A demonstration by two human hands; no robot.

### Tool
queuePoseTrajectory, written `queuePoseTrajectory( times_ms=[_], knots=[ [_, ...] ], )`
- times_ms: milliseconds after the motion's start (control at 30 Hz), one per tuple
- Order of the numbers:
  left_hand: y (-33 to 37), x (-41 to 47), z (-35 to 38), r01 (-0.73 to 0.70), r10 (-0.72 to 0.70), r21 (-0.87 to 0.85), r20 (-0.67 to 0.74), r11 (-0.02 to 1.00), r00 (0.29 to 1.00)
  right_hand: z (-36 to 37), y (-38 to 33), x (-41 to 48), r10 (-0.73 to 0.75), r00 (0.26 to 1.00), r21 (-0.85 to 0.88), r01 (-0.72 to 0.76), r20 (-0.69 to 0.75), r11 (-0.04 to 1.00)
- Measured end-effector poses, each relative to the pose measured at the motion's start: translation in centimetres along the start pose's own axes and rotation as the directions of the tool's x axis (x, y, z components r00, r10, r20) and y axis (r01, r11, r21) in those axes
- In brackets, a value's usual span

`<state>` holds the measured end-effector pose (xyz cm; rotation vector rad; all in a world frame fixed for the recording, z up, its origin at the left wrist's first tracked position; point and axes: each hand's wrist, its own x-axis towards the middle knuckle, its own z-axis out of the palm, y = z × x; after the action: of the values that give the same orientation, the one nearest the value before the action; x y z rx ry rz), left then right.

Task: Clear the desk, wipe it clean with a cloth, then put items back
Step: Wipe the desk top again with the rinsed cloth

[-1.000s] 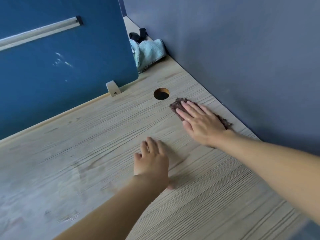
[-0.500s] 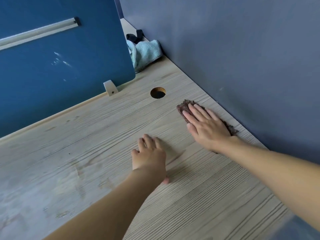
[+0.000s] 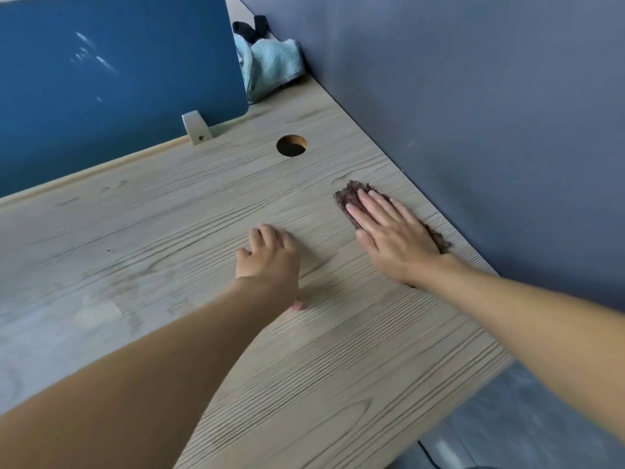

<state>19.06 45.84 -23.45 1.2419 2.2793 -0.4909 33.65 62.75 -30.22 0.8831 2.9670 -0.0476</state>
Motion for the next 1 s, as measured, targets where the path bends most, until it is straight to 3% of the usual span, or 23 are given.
queuePoseTrajectory(
  times_ms=[67,133,200,267,333,400,467,533,633,700,767,800,833,900,967,1000],
  knots=[
    [0.2,-1.1,0.6,-0.069,0.067,-0.023,-0.067,0.997,0.995,0.2,-2.0,-2.2,-0.018,0.999,-0.011,0.018,-0.032,1.000],
    [0.7,-2.5,1.5,-0.091,0.084,-0.079,-0.094,0.993,0.992,0.4,-4.4,-7.0,-0.236,0.971,-0.013,0.236,-0.033,0.972],
    [1.4,-3.9,2.8,-0.092,0.089,-0.101,-0.033,0.991,0.996,0.6,-5.3,-11.4,-0.476,0.879,0.009,0.476,0.015,0.879],
    [2.3,-5.3,4.2,-0.094,0.096,-0.031,0.060,0.995,0.994,0.1,-3.8,-11.5,-0.601,0.796,0.043,0.600,0.066,0.799],
    [3.0,-6.4,5.2,-0.076,0.074,0.018,0.097,0.997,0.993,0.1,-1.5,-8.5,-0.513,0.857,0.029,0.512,0.053,0.858],
    [3.3,-6.8,5.6,-0.055,0.055,-0.002,0.076,0.998,0.996,-0.2,0.8,-5.5,-0.221,0.975,0.017,0.220,0.030,0.975],
    [3.3,-6.6,5.5,-0.027,0.028,-0.013,0.043,1.000,0.999,0.1,1.5,-4.2,-0.019,1.000,0.003,0.019,0.007,1.000],
    [3.5,-6.3,5.3,-0.013,0.015,-0.025,0.057,1.000,0.998,0.4,0.0,-5.7,-0.017,1.000,-0.002,0.017,0.002,1.000],
    [4.0,-6.3,5.2,0.014,-0.013,-0.020,0.070,1.000,0.997,0.8,-3.1,-12.7,-0.340,0.940,-0.005,0.340,-0.001,0.940],
    [4.0,-6.4,5.3,0.019,-0.018,-0.019,0.064,1.000,0.998,0.8,-3.3,-16.1,-0.568,0.822,0.015,0.568,0.047,0.823],
    [4.0,-6.4,5.3,0.012,-0.011,-0.019,0.060,1.000,0.998,0.5,-1.5,-15.2,-0.680,0.727,0.048,0.679,0.094,0.733],
    [3.9,-6.4,5.4,0.010,-0.009,-0.020,0.060,1.000,0.998,0.4,-0.5,-13.8,-0.663,0.742,0.044,0.663,0.095,0.748],
    [3.8,-6.4,5.4,0.005,-0.004,-0.023,0.058,1.000,0.998,0.3,0.4,-12.1,-0.584,0.807,0.050,0.582,0.088,0.811],
    [3.6,-6.5,5.5,-0.006,0.008,-0.040,0.057,0.999,0.998,0.2,2.5,-8.8,-0.291,0.955,0.031,0.289,0.063,0.957],
    [3.5,-6.6,5.6,-0.015,0.017,-0.041,0.041,0.999,0.999,0.3,2.8,-7.8,-0.059,0.998,0.021,0.058,0.037,0.998],
    [3.5,-6.6,5.6,-0.020,0.021,-0.041,0.036,0.999,0.999,0.3,2.1,-8.3,-0.027,0.999,0.028,0.027,0.026,0.999]
  ],
)
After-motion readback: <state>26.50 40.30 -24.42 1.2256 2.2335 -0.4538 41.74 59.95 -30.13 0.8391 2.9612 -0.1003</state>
